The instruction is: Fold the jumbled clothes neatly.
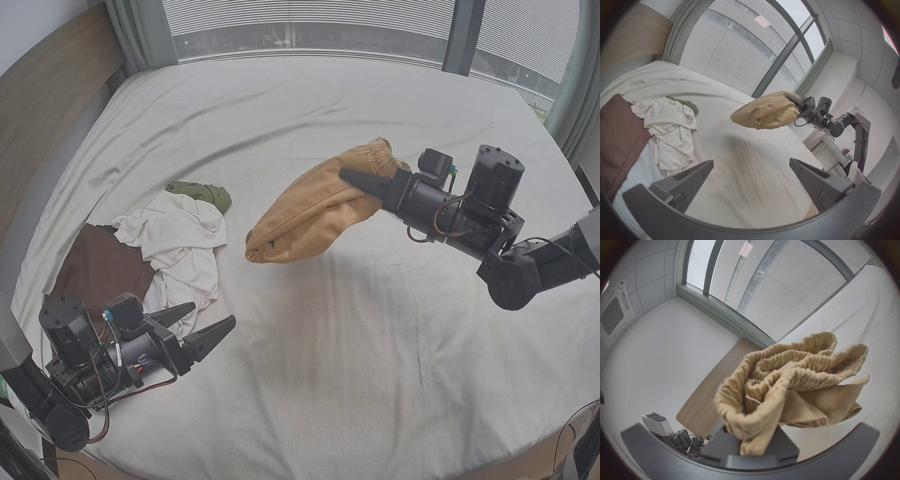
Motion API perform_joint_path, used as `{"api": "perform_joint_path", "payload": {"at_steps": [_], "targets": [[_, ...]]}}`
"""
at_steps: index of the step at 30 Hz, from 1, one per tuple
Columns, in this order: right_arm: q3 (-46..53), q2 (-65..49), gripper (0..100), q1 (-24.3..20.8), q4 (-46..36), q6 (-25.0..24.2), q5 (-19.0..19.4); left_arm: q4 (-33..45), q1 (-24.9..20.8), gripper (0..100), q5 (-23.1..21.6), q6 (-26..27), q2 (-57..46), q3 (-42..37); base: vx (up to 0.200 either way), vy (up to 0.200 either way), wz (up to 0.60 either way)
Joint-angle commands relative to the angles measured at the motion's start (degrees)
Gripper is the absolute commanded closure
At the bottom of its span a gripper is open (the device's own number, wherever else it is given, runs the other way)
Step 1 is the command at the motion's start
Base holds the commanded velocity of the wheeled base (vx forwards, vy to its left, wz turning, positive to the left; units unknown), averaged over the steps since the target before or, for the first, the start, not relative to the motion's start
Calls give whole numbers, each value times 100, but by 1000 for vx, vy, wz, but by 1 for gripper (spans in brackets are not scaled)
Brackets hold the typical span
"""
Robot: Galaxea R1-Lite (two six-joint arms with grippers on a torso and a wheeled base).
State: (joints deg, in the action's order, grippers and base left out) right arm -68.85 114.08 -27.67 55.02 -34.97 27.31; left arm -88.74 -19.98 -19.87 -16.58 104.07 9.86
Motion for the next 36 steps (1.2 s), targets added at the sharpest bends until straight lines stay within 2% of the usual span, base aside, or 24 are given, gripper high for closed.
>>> {"api": "perform_joint_path", "payload": {"at_steps": [1, 10, 16, 21, 29, 36], "targets": [[-1034, 501, 100, 34, -527, -1, 38, -3, -23, 0, 1, -100, -1, -11, 0, 0, 0], [-2299, 1248, 100, 113, -958, -9, 47, -3, -6, 0, 1, -144, -1, -19, 0, 0, 0], [-3583, 2180, 100, 298, -1107, -9, 47, -3, -6, 0, 1, -144, 26, -72, 0, 0, 0], [-4154, 2769, 100, 456, -1169, -9, 47, -3, -6, 0, -78, -170, 17, -116, 0, 0, 0], [-4145, 3296, 100, 623, -1116, 35, 47, -12, -15, 0, -78, -214, -10, -125, 0, 0, 0], [-3038, 2848, 100, 667, -1090, 140, 47, -12, 12, 0, -87, -223, -18, -107, 0, 0, 0]]}}
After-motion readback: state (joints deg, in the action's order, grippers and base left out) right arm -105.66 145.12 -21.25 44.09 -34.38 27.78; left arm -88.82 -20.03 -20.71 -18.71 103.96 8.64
